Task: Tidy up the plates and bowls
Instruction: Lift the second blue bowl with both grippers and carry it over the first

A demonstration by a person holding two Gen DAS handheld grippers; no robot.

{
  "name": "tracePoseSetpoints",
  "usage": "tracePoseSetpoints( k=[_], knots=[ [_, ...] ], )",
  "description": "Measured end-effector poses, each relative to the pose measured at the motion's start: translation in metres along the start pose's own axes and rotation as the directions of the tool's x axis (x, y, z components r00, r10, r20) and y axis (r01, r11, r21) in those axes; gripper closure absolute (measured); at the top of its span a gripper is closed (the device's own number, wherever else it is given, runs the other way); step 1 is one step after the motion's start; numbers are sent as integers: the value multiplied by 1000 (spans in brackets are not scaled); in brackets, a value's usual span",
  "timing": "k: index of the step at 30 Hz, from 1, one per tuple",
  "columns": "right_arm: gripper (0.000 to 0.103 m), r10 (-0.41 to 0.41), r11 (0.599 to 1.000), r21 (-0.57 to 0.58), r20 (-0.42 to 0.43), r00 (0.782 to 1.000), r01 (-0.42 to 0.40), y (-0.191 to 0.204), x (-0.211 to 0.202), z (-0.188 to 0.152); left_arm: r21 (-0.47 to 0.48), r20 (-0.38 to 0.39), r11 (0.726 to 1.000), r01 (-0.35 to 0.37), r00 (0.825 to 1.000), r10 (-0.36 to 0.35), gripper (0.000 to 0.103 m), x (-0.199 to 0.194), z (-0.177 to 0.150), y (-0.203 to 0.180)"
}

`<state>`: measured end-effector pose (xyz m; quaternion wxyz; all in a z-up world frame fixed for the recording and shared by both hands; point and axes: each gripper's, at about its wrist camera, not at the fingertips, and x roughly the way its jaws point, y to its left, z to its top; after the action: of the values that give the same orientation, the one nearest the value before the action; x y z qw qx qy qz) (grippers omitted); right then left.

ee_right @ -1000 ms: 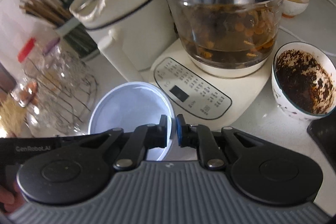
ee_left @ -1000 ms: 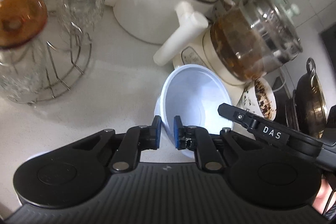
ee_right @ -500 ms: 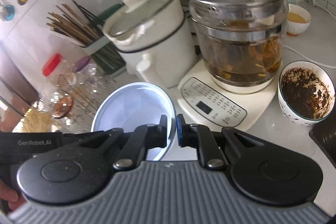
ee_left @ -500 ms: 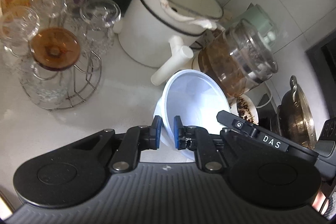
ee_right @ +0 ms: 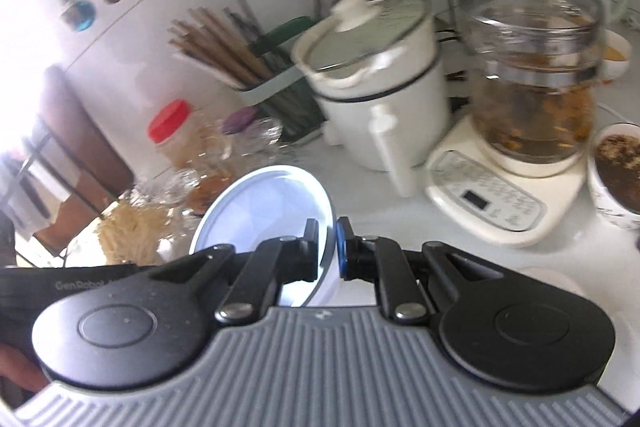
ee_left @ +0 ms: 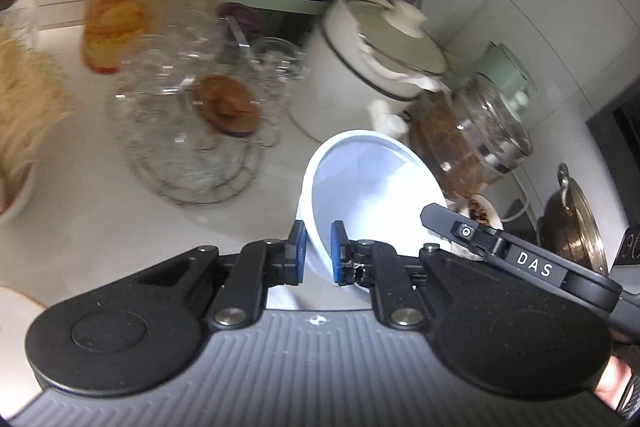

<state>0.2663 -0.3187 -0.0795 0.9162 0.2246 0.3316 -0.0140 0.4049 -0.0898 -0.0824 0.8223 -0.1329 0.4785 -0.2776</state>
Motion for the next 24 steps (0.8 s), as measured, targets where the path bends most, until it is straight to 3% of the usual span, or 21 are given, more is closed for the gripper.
tracePoseSetpoints(
  k=[6,18,24],
  knots=[
    [91,33,999,-23,-57,998,-35,22,19,-12,-41,2,998,-43,999,44,88,-12,-7,30],
    [91,-17,999,-42,-262,965,7,28,51,-50,-51,-141,992,-112,984,104,88,3,-36,63],
    [91,-30,999,-38,-293,956,20,29,55,-63,-48,-189,990,-136,974,125,88,7,-46,69]
  ],
)
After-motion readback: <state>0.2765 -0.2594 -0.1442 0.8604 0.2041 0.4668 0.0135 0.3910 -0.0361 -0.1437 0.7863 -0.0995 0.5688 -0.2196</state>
